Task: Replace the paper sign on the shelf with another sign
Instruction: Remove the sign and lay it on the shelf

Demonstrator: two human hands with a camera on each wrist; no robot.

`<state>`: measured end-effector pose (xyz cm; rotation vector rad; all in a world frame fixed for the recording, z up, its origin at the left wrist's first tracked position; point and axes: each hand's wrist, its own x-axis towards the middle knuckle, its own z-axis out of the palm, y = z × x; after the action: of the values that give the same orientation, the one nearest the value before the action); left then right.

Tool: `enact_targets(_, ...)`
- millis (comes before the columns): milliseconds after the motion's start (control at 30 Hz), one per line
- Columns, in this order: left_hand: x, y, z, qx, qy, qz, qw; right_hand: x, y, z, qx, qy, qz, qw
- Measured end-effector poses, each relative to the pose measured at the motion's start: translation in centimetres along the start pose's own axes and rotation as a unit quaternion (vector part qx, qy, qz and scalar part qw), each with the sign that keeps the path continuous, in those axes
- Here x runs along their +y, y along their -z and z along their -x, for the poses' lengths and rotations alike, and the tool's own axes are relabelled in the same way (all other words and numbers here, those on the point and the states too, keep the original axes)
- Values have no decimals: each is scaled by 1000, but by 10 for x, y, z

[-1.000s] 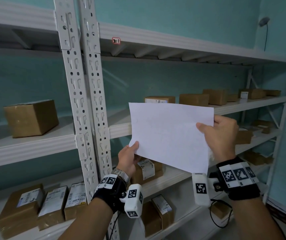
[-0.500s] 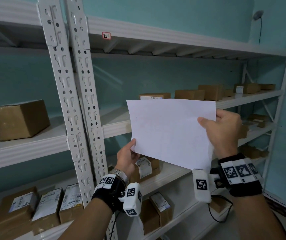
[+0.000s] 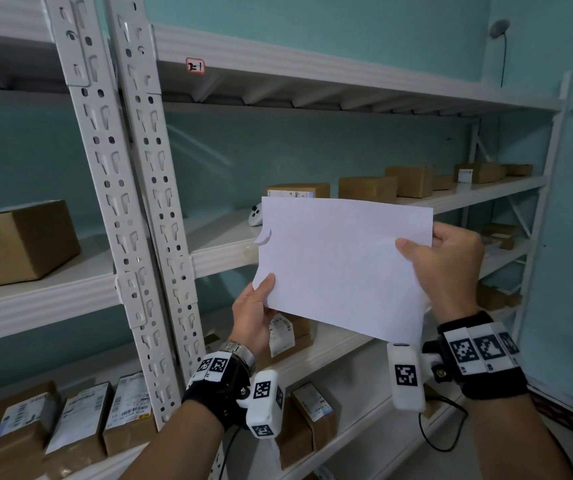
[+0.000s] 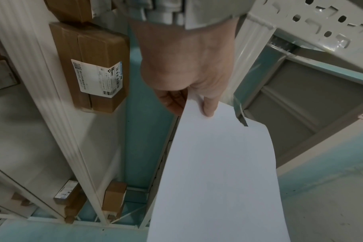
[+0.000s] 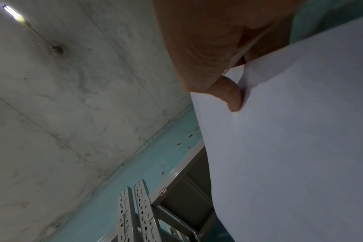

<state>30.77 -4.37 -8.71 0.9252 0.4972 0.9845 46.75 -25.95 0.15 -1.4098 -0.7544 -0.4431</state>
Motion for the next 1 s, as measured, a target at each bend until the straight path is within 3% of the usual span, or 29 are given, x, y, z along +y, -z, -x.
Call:
enact_targets(367, -6, -6, 0, 2, -6, -3, 1000, 4, 8, -1, 4, -20, -6, 1000)
enact_targets(667, -7, -30, 9, -41, -10, -33, 999, 11, 36, -12, 20, -63, 8, 998)
enact_targets(833, -2, -42, 7, -30, -26, -42, 998, 14, 43, -17, -13, -110, -43, 993)
enact_targets(1000, 18, -48, 0, -51, -67, -10, 996, 25, 43, -32, -20, -218, -147, 965)
